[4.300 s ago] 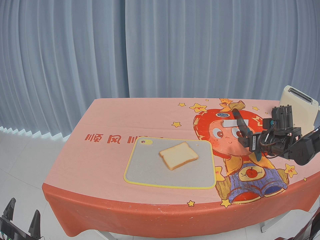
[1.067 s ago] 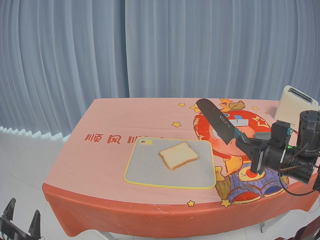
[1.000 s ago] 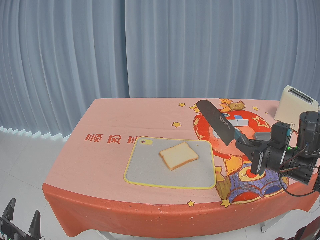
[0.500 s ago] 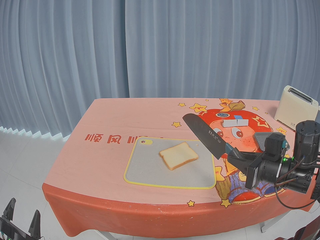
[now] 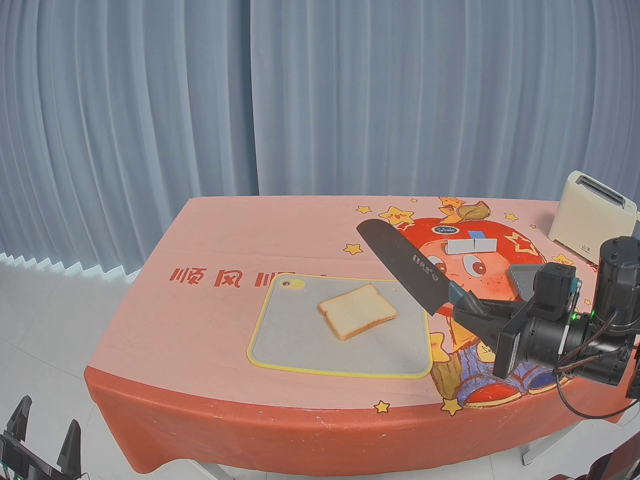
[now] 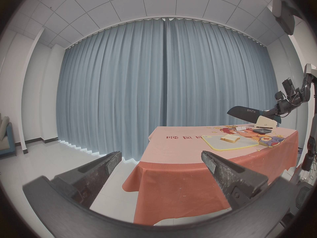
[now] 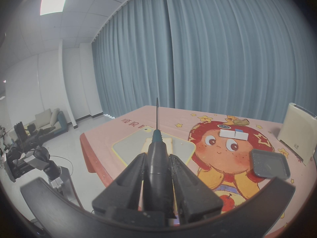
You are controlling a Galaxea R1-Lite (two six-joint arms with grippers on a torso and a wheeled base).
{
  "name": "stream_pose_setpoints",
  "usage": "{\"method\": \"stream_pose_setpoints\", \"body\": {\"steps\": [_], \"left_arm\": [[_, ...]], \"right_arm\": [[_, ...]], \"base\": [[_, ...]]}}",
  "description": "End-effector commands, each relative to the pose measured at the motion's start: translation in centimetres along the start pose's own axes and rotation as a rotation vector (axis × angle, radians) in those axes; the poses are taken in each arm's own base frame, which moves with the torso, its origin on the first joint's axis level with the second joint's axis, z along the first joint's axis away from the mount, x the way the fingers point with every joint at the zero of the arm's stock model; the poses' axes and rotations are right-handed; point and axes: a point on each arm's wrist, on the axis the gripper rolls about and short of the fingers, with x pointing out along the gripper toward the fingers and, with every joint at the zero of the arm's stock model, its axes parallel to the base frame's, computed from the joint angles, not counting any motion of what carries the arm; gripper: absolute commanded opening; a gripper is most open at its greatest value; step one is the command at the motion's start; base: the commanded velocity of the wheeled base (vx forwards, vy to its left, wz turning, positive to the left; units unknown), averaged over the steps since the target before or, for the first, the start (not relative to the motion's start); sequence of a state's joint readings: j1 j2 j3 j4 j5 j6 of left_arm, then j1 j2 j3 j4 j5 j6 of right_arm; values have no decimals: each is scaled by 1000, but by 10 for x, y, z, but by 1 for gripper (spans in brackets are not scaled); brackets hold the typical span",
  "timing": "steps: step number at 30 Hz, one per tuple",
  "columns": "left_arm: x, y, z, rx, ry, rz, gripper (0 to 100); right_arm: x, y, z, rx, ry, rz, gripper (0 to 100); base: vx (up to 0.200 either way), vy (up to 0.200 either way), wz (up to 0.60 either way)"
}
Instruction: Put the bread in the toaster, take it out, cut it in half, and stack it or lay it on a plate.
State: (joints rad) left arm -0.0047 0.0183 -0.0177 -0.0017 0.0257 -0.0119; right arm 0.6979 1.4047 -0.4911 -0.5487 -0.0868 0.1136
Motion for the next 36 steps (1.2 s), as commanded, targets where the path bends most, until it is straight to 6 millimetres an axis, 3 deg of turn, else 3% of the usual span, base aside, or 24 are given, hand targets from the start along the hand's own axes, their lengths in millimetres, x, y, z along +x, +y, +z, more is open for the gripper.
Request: {"method": "stream_pose_setpoints", "body": {"steps": [1, 8, 16, 24, 36], "left_arm": [[1, 0, -5, 0, 19, 1, 100], [1, 0, -5, 0, 19, 1, 100], [1, 0, -5, 0, 19, 1, 100], [1, 0, -5, 0, 19, 1, 100], [1, 0, -5, 0, 18, 1, 100]], "right_arm": [[-3, 3, 6, -2, -29, 18, 0], [-7, 5, 29, 1, -104, 46, 0], [-4, 10, 36, -12, -100, 133, 0], [-1, 23, 21, -27, -47, 179, 0], [-3, 35, 16, -44, -32, 230, 0]], "base": [[0, 0, 0], [0, 0, 0], [0, 0, 0], [0, 0, 0], [0, 0, 0]]}}
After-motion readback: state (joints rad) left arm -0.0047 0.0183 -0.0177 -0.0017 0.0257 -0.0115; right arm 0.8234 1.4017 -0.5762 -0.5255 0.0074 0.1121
